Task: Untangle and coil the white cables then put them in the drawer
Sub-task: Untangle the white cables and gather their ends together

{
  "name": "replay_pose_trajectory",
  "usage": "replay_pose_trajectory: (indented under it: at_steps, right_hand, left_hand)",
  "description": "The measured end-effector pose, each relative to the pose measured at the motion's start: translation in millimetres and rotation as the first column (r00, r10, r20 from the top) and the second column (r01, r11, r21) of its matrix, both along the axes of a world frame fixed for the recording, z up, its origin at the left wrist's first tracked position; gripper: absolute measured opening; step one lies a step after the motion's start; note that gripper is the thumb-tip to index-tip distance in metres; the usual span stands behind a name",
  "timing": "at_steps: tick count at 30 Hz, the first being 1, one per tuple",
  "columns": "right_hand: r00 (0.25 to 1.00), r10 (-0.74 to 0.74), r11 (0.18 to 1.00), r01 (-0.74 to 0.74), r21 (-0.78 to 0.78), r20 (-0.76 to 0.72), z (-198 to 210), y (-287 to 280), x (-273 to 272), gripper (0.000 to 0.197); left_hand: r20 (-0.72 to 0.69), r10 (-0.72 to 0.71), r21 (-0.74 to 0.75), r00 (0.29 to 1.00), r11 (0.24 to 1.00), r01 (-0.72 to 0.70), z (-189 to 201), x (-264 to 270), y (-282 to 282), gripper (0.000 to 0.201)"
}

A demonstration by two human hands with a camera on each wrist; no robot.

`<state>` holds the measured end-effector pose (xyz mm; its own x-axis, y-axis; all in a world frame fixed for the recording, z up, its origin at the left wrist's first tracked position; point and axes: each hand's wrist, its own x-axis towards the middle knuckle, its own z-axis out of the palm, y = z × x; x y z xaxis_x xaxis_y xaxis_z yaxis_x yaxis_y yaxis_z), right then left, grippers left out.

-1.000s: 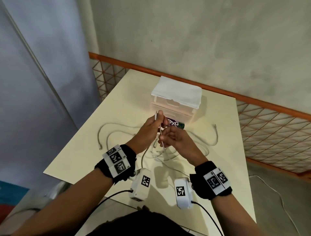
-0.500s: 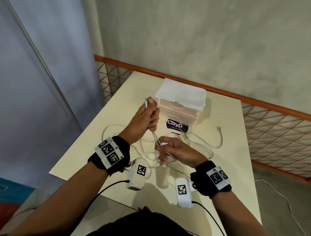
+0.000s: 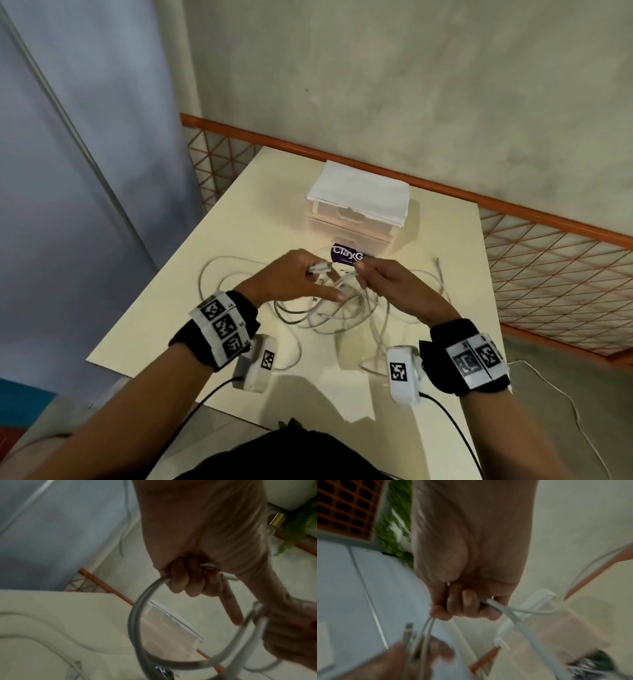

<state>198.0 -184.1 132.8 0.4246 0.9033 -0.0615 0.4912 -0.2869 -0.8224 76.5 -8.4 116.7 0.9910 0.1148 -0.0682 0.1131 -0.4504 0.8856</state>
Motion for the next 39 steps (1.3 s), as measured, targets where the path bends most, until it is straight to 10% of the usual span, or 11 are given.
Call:
replay_pose_trajectory:
  at_steps: [11,15,20,26,32,39]
  right_hand:
    - [0.982,-0.084,0.982,0.053,-0.184,-0.17,-37.8,-32.1,28.4,0.032]
    - [0.96,-0.148,0.971,0.095,-0.221,-0.238,-57.5,-57.7,38.3,0.027]
    - [0.964,-0.223,0.974,0.214,-0.077,-0.142,-58.7,-76.5,52.7,0.056]
    - [0.948,-0.262,0.958,0.278,0.07,-0.179,-25.3,-78.5,56.0,0.026]
    - [0.934,-0.314,0.942,0.328,0.064,-0.172,-2.2,-69.1,44.4,0.036]
    - [0.992,-0.092,0.994,0.097,-0.055,0.088,18.0,-28.0,20.7,0.035]
  left_hand:
    - [0.208,0.169,0.062,0.963,0.981,-0.185,16.7,-15.8,34.0,0.023]
    - [0.374,0.475,-0.094,0.796,0.874,-0.477,10.0,-27.5,62.2,0.023]
    - [0.229,0.549,0.199,0.804,0.782,-0.591,-8.9,-38.6,96.2,0.03]
    - [-0.015,0.684,0.401,0.729,0.672,-0.622,-46.7,-39.4,93.0,0.028]
    - [-0.158,0.639,0.413,0.753,0.735,-0.537,-72.5,-42.0,85.6,0.031]
    - [0.337,0.359,0.102,0.871,0.905,-0.412,-23.1,-3.9,24.6,0.031]
